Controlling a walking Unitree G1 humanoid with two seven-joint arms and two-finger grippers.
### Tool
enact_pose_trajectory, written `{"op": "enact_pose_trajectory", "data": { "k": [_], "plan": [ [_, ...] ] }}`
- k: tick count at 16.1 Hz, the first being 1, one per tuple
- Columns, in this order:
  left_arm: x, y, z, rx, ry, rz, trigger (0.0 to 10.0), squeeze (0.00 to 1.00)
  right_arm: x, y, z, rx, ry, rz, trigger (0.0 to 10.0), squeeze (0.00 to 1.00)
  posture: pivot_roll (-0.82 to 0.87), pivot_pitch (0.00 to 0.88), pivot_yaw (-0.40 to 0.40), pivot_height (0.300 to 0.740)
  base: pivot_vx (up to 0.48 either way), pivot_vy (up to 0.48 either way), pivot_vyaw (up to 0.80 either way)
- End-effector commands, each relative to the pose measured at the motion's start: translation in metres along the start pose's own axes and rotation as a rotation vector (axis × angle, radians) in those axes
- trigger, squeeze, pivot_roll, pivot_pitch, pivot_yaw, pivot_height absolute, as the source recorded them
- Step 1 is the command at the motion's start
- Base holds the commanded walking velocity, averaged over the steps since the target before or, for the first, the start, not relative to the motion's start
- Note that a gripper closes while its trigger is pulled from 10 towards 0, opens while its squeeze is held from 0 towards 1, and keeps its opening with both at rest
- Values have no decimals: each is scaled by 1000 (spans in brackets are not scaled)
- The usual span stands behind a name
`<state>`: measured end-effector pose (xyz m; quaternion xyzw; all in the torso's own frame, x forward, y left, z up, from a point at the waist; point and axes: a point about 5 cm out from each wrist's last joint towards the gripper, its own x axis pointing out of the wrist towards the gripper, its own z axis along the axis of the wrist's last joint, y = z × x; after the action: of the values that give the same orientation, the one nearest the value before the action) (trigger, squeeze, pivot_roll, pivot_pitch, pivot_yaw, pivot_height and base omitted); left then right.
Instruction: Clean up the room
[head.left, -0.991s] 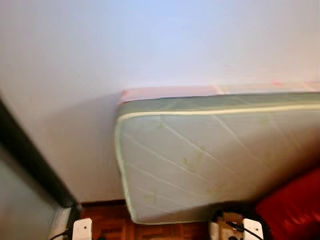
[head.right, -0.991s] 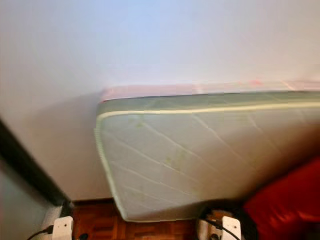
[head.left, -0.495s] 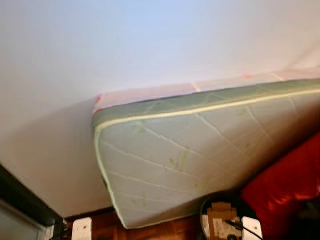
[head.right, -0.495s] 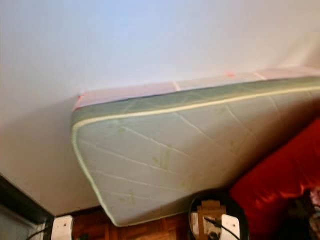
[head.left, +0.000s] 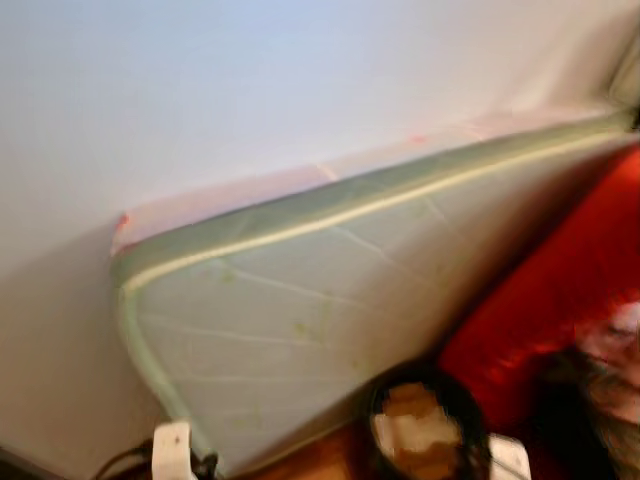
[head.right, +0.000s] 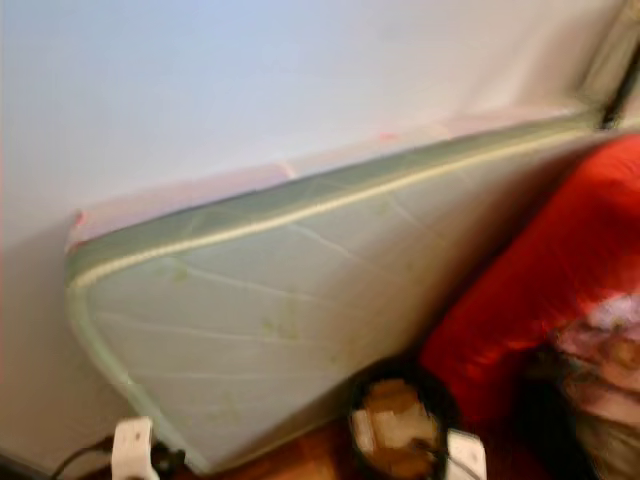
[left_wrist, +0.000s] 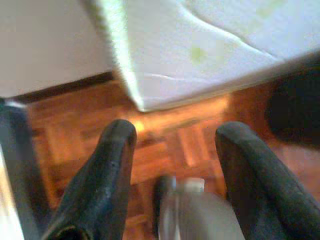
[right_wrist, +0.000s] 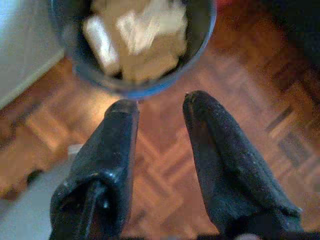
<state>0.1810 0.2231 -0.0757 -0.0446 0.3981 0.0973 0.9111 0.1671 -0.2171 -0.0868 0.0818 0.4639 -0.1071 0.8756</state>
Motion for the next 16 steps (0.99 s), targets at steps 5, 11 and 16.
{"op": "enact_pose_trajectory", "data": {
  "k": [5, 11, 16],
  "plan": [
    [-5, -8, -17, 132, 46, -68, 10000, 0, 2, 34, -8, -67, 70, 132, 10000, 0, 16, 107, -29, 740, 0, 0, -706],
    [-4, -12, -17, 156, 43, -81, 10000, 0, 2, 34, -7, -40, 49, 132, 10000, 0, 14, 109, -32, 740, 0, -203, -473],
    [-4, -13, -16, 155, 44, -77, 10000, 0, 2, 35, -7, -41, 56, 130, 10000, 0, 11, 99, -27, 740, 0, -409, 0]
  ]
}}
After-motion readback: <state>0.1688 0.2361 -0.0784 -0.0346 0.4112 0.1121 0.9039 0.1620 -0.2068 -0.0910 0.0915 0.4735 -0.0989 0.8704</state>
